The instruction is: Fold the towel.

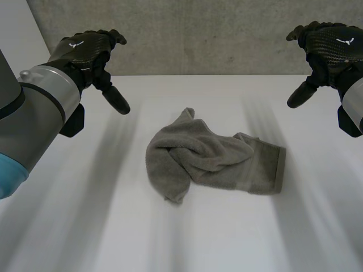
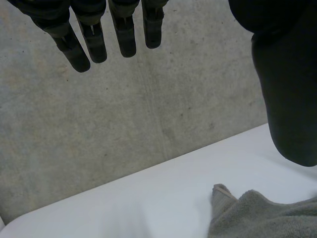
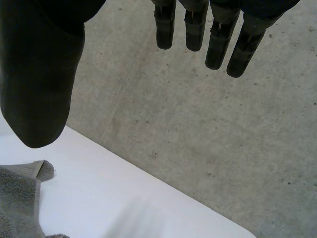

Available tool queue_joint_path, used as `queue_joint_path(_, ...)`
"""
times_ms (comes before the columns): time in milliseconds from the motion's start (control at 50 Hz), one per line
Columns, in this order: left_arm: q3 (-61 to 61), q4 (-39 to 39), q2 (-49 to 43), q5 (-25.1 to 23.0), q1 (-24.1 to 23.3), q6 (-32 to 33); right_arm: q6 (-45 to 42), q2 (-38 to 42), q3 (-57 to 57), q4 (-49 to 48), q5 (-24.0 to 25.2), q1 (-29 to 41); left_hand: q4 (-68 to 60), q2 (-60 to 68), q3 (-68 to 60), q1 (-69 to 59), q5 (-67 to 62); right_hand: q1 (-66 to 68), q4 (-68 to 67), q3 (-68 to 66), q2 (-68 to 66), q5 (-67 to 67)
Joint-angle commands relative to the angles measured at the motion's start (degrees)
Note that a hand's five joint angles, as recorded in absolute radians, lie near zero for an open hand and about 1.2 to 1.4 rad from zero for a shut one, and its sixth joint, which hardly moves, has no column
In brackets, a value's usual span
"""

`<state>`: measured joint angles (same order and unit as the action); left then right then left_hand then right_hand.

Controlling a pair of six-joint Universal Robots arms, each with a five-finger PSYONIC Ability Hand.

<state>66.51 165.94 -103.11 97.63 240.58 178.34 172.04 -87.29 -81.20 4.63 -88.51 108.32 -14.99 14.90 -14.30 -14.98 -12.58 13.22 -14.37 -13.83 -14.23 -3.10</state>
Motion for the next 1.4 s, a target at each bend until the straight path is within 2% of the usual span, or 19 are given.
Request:
queue_joint_path(20,0.11,0.26,0.28,-0.16,-0.03,0.87,-0.12,0.01,-0.09,-0.15,0.00,0.05,4.77,-4.68,4.09,4.77,12.37,-3.22,4.37,3.83,4.23,3.10)
queue_joint_path(200,0.90,0.87,-1.39,-0.86,-0.38,1.57,-1.62,1.33,-0.27,-0.32,2.37,0.13,4.60,-4.51,3.92,4.60,12.20,-3.22,4.37,3.83,4.23,3.10)
queue_joint_path(240,0.90,0.96,-2.97,-0.86,-0.47,2.45,-5.81,6.23,-0.01,1.08,5.17,0.05,4.60,-4.51,3.92,4.60,12.20,-3.22,4.37,3.83,4.23,3.10)
queue_joint_path(300,0.46,1.13,-10.34,-1.03,-0.73,6.31,-12.05,11.15,-0.53,2.40,5.80,0.31,4.77,-4.68,4.09,4.77,12.37,-3.22,4.37,3.83,4.23,3.10)
queue_joint_path(400,0.46,2.10,-17.80,-2.61,-1.43,8.34,-19.18,18.70,-0.18,4.42,4.67,0.49,4.77,-4.68,4.09,4.77,12.37,-3.22,4.37,3.83,4.23,3.10)
queue_joint_path(480,0.64,2.37,-22.65,-5.16,-2.05,8.87,-19.90,23.29,-0.44,5.21,1.33,0.40,2.44,-2.35,1.75,2.43,10.03,-1.48,2.63,2.10,2.50,1.37)
queue_joint_path(560,0.90,1.93,-22.57,-5.78,-2.75,8.87,-19.81,24.01,-2.12,5.04,0.35,0.31,-0.11,0.20,-0.79,-0.11,7.49,2.75,-1.60,-2.14,-1.74,-2.87)
queue_joint_path(600,1.43,1.23,-20.74,-6.04,-3.71,8.87,-19.72,23.57,-5.79,4.26,0.70,-0.04,-9.31,9.40,-10.00,-9.32,-1.71,7.77,-6.62,-7.15,-6.75,-7.88)
queue_joint_path(760,5.73,-3.16,-13.53,-6.40,-6.35,9.13,-19.72,23.57,-12.39,-1.81,3.86,-0.04,-24.81,24.91,-25.50,-24.82,-17.22,14.86,-13.71,-14.24,-13.85,-14.97)
queue_joint_path(880,6.88,-6.86,-14.13,-6.40,-10.83,9.13,-19.64,23.74,-13.19,-2.87,5.10,0.40,-24.67,24.76,-25.35,-24.67,-17.07,15.37,-14.22,-14.75,-14.35,-15.48)
queue_joint_path(1000,7.67,-6.07,-16.86,-6.22,-11.45,9.04,-19.46,24.18,-13.45,-4.28,5.45,0.66,-21.30,21.39,-21.99,-21.30,-13.70,14.86,-13.71,-14.25,-13.85,-14.98)
queue_joint_path(1060,6.97,-4.84,-19.59,-6.22,-11.54,9.04,-19.46,24.71,-13.72,-6.12,5.27,0.57,-10.20,10.29,-10.88,-10.20,-2.60,15.87,-14.72,-15.26,-14.86,-15.99)
queue_joint_path(1080,6.88,-3.27,-20.63,-6.13,-11.54,9.04,-19.46,24.97,-13.89,-7.25,5.19,0.57,-3.04,3.13,-3.72,-3.04,4.56,19.20,-18.05,-18.59,-18.19,-19.32)
queue_joint_path(1120,6.96,-1.26,-21.42,-6.05,-11.54,8.96,-19.46,25.24,-14.16,-8.32,5.10,0.57,-0.97,1.06,-1.65,-0.97,6.63,26.47,-25.32,-25.85,-25.46,-26.59)
queue_joint_path(1140,7.14,1.03,-22.30,-5.96,-11.54,9.04,-19.46,25.24,-14.33,-9.28,5.10,0.49,-0.95,1.04,-1.63,-0.95,6.65,36.96,-35.81,-36.35,-35.95,-37.08)
queue_joint_path(1160,7.14,1.05,-22.31,-5.96,-11.54,9.04,-19.46,25.24,-14.33,-9.29,5.10,0.49,-0.95,1.04,-1.63,-0.95,6.65,37.07,-35.92,-36.45,-36.05,-37.18)
queue_joint_path(1200,7.75,5.33,-23.62,-5.78,-11.54,9.04,-19.46,25.15,-14.68,-10.77,5.01,0.31,-0.94,1.04,-1.63,-0.95,6.65,57.50,-56.35,-56.88,-56.48,-57.61)
queue_joint_path(1260,7.84,7.02,-24.24,-5.43,-11.54,9.04,-19.46,25.06,-14.86,-11.31,5.01,0.05,-0.95,1.04,-1.63,-0.95,6.65,66.75,-65.60,-66.14,-65.74,-66.87)
queue_joint_path(1400,8.63,11.59,-26.88,-5.43,-11.54,8.87,-19.20,25.24,-14.86,-11.40,5.01,-0.48,-0.95,1.04,-1.63,-0.95,6.65,66.78,-65.63,-66.17,-65.77,-66.90)
